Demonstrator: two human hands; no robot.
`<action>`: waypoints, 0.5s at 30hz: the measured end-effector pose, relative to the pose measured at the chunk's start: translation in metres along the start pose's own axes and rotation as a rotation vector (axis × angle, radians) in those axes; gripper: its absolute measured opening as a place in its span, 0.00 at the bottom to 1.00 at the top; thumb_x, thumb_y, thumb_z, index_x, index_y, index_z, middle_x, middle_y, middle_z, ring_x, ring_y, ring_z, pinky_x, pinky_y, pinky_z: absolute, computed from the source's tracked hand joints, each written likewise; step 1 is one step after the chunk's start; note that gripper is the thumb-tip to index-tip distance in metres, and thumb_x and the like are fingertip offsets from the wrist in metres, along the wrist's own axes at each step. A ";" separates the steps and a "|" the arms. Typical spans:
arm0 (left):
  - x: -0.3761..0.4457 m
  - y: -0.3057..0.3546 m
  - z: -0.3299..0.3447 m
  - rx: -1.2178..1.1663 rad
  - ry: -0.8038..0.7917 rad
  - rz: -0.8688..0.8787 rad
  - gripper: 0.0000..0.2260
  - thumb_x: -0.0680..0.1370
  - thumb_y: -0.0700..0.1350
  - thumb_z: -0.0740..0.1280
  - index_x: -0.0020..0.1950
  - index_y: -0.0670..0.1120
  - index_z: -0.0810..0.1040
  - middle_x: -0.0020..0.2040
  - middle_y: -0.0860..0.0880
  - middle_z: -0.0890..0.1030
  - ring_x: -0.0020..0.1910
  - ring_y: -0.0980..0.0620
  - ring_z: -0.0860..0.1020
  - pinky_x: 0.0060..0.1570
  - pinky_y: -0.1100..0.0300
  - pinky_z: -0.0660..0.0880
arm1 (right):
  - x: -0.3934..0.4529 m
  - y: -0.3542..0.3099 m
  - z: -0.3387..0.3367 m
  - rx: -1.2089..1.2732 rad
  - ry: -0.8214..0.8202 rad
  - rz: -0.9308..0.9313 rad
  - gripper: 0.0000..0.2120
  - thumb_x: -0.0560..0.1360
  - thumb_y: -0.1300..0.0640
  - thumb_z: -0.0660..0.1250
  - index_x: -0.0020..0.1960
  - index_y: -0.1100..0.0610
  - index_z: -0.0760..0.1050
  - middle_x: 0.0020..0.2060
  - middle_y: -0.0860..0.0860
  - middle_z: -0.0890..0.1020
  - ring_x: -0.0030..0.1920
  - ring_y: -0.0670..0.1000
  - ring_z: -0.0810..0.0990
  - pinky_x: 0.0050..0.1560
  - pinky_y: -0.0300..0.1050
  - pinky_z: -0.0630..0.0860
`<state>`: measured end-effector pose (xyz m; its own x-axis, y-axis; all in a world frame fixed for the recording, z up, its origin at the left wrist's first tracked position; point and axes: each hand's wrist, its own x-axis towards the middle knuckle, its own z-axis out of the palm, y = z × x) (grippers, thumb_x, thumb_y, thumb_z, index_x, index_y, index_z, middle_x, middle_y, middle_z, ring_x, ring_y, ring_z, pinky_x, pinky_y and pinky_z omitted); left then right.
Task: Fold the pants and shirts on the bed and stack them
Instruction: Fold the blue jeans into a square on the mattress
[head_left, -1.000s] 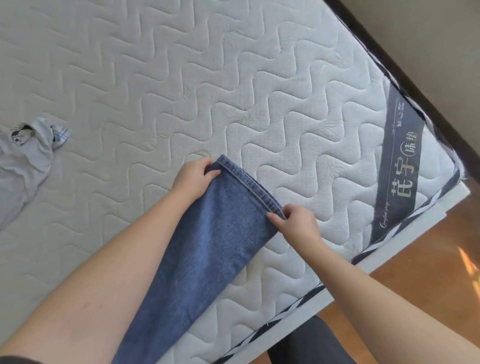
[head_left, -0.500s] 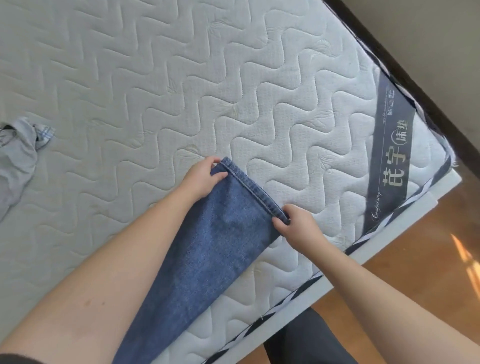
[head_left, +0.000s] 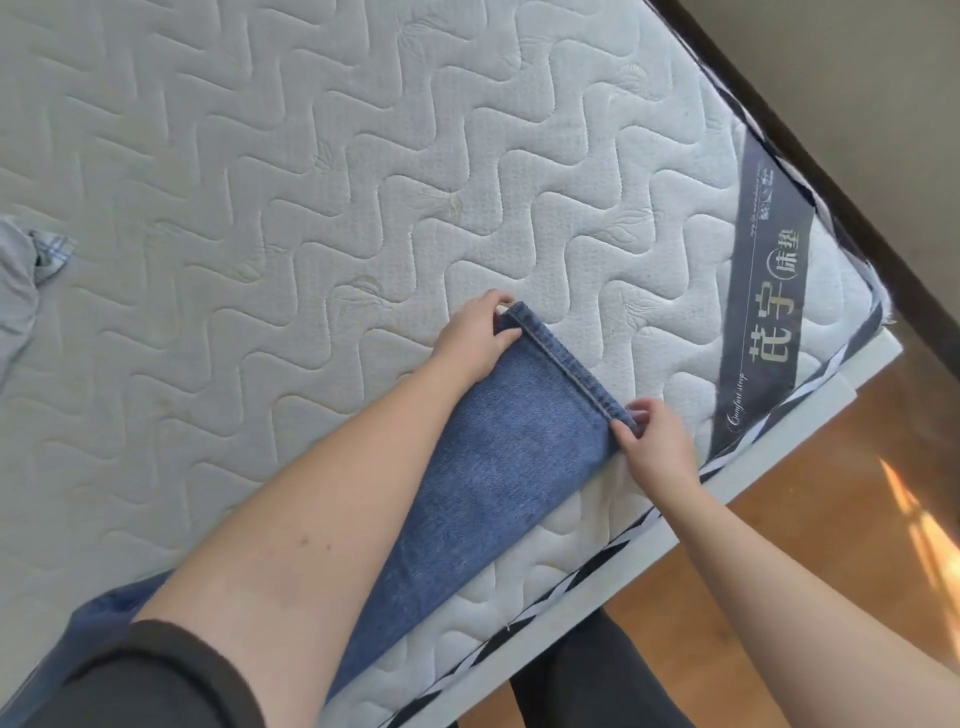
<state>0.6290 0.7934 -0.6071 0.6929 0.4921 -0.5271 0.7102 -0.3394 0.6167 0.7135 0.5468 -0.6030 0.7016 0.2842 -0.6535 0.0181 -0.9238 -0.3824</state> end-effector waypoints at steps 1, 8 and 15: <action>-0.004 -0.004 -0.001 0.010 0.015 0.002 0.22 0.77 0.47 0.71 0.70 0.49 0.70 0.61 0.46 0.77 0.59 0.47 0.76 0.61 0.52 0.72 | 0.001 -0.004 0.002 -0.008 0.011 -0.028 0.17 0.76 0.51 0.70 0.62 0.55 0.74 0.55 0.53 0.80 0.54 0.54 0.78 0.56 0.53 0.75; -0.039 -0.068 -0.024 0.149 -0.043 -0.251 0.22 0.72 0.57 0.75 0.60 0.49 0.75 0.53 0.52 0.78 0.54 0.49 0.78 0.58 0.50 0.74 | 0.025 -0.075 0.018 -0.044 -0.050 -0.320 0.29 0.76 0.51 0.70 0.73 0.57 0.66 0.65 0.55 0.75 0.66 0.56 0.72 0.68 0.52 0.67; -0.058 -0.094 -0.025 0.227 -0.080 -0.246 0.09 0.74 0.47 0.73 0.49 0.49 0.74 0.48 0.50 0.79 0.51 0.45 0.78 0.51 0.53 0.74 | 0.079 -0.150 0.030 -0.142 -0.223 -0.294 0.19 0.73 0.50 0.74 0.60 0.55 0.74 0.53 0.53 0.79 0.51 0.53 0.76 0.47 0.44 0.69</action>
<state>0.5187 0.8172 -0.6199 0.4982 0.5203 -0.6936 0.8609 -0.3919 0.3244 0.7452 0.7156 -0.6171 0.4802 0.5766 -0.6610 0.3047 -0.8163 -0.4907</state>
